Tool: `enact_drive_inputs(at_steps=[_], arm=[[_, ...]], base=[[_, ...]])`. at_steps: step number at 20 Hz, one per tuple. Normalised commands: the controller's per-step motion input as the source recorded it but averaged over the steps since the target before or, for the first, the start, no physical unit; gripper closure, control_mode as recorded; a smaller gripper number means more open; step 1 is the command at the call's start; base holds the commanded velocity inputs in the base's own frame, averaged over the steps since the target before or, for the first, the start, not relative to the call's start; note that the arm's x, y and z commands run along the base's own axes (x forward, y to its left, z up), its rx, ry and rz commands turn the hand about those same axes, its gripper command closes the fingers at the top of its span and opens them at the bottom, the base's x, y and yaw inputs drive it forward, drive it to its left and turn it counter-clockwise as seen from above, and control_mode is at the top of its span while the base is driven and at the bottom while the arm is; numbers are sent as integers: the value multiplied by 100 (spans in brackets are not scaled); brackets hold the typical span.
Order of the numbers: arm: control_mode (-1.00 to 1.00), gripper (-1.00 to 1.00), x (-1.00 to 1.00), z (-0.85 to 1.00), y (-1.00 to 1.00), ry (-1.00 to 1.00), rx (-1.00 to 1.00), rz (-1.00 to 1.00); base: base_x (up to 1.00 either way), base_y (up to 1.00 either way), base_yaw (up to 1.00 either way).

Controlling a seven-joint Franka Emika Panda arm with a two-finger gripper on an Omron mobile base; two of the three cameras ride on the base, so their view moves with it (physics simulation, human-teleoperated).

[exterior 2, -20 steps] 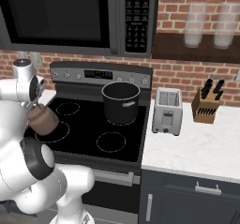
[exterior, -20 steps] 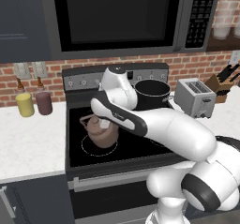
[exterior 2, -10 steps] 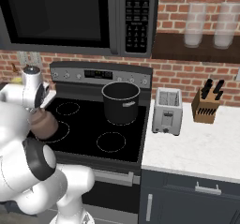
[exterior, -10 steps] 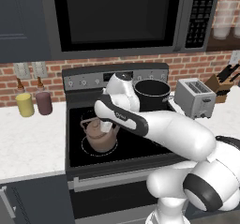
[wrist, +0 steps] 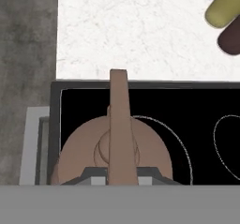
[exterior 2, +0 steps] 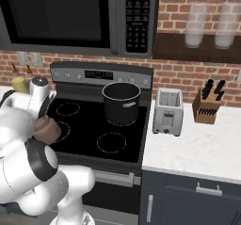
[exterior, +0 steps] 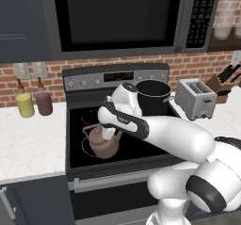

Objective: Pick the kettle from the counter and place it on a stove burner. Then turn the burner on.

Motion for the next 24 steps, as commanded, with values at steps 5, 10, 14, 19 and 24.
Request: enact_drive_inputs(at_steps=[5, 10, 14, 19, 24], arm=[[-100, 100, 20, -7, -2, 0, 5, 0], [-100, 100, 28, 0, 0, 0, 16, 0], [-100, 100, 39, 0, 0, 0, 13, 0], [-100, 100, 20, -13, -1, 1, 5, 0], [-100, 100, 1, -20, -2, 6, 0, 0]], base=[[0, 0, 0], [0, 0, 0], [0, 0, 0], [0, 0, 0], [0, 0, 0]])
